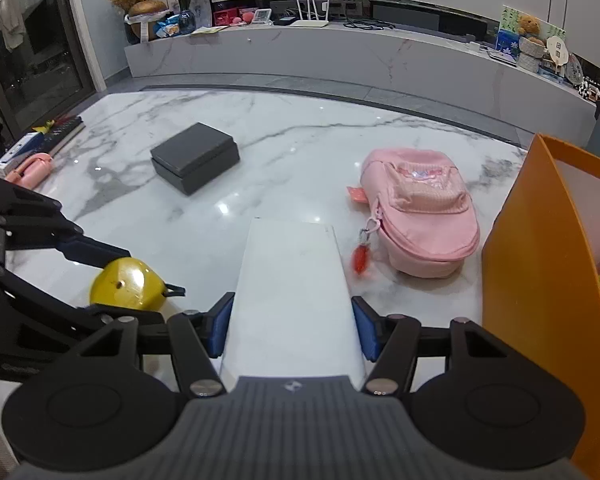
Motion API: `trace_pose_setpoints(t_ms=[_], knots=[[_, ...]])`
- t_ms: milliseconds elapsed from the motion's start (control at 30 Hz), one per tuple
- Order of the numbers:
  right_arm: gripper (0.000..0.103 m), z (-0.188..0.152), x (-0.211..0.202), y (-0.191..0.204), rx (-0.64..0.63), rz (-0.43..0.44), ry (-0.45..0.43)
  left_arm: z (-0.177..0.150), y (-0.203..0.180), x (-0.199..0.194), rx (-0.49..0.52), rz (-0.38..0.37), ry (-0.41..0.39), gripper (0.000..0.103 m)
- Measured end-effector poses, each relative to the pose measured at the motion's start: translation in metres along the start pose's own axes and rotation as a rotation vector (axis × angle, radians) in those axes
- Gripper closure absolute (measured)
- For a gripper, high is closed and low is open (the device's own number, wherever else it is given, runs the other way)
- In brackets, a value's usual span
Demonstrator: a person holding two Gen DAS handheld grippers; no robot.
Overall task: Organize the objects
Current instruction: 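Lift and carry the tape measure and white box toward the orange box with both tools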
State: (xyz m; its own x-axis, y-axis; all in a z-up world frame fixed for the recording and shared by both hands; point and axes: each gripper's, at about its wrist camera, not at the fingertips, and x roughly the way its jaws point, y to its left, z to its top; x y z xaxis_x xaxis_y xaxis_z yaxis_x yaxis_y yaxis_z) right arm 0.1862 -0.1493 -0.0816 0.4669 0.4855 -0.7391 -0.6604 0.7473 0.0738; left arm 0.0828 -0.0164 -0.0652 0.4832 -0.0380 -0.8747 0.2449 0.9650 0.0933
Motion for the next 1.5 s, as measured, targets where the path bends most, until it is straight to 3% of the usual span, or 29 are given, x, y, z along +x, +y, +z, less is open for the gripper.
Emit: trace_pose_setpoints(t_ms=[367,833,1500], knots=[[0.041,0.010,-0.039,0.004,0.003,0.039,-0.079,0.002,-0.006,-0.030,-0.012,0.030,-0.022,0.043],[0.041,0.022,-0.089,-0.011,0.029,0.058,-0.187,0.033,-0.036,-0.065,0.055,0.055,-0.085,0.043],[0.041,0.025,-0.157,-0.086,0.165,-0.016,-0.328,0.103,-0.097,-0.078,0.145,-0.009,-0.212,0.043]])
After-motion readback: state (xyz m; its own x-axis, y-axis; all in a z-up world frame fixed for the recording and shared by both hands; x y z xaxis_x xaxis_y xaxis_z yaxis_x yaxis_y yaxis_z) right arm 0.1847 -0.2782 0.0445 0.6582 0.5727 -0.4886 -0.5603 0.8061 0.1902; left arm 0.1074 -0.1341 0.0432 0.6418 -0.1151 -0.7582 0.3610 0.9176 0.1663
